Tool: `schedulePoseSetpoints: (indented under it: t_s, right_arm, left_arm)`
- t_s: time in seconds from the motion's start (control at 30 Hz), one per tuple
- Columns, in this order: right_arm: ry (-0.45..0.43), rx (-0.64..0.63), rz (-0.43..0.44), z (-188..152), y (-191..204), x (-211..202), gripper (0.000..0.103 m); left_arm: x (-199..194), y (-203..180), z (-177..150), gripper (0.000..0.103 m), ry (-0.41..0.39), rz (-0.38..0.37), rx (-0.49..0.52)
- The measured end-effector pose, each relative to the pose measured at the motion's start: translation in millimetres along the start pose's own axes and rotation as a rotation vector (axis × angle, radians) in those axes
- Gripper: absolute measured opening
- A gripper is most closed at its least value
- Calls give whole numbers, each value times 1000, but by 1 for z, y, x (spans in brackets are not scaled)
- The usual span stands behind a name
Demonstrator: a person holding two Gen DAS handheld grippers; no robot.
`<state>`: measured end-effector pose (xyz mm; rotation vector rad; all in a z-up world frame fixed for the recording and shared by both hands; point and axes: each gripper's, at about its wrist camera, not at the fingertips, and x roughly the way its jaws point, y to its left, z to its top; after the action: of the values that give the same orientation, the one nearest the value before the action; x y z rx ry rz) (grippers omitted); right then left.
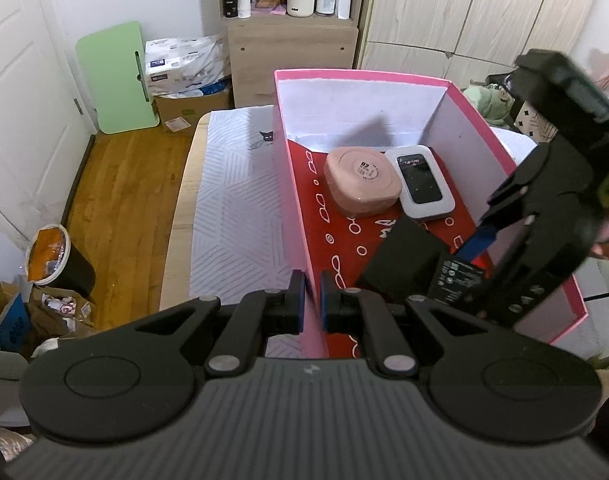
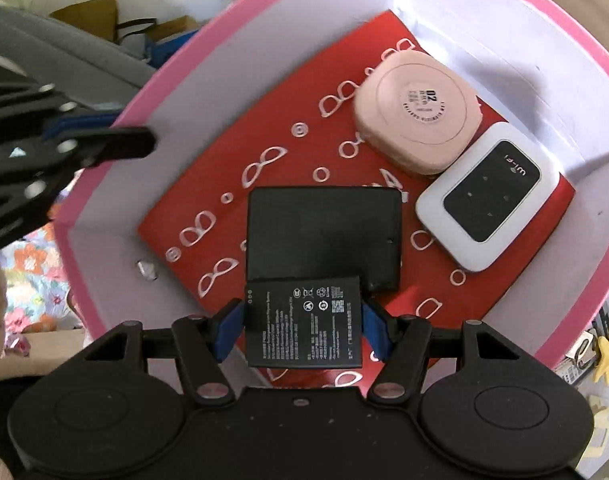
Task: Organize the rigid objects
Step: 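Lower the black phone battery into the box and open the right gripper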
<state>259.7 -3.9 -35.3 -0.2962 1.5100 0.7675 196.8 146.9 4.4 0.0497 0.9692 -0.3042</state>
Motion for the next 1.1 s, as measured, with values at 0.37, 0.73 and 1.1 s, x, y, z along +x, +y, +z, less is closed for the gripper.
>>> schedulePoseSetpoints:
  t_s: [0.37,0.73,1.1]
  right_arm:
    - [-51,-41,-48,6,6,0,67]
    - [-19,-360,-480,-22,30,-7,70]
    - [-493,-206,-261,-83,4,-98,72]
  left_arm:
    - [-1,3,-1,7,-6,-19,-4]
    - [0,4,-1,7,-6,-25,-6]
    - [0,4,-2,7,-12,-23,-20]
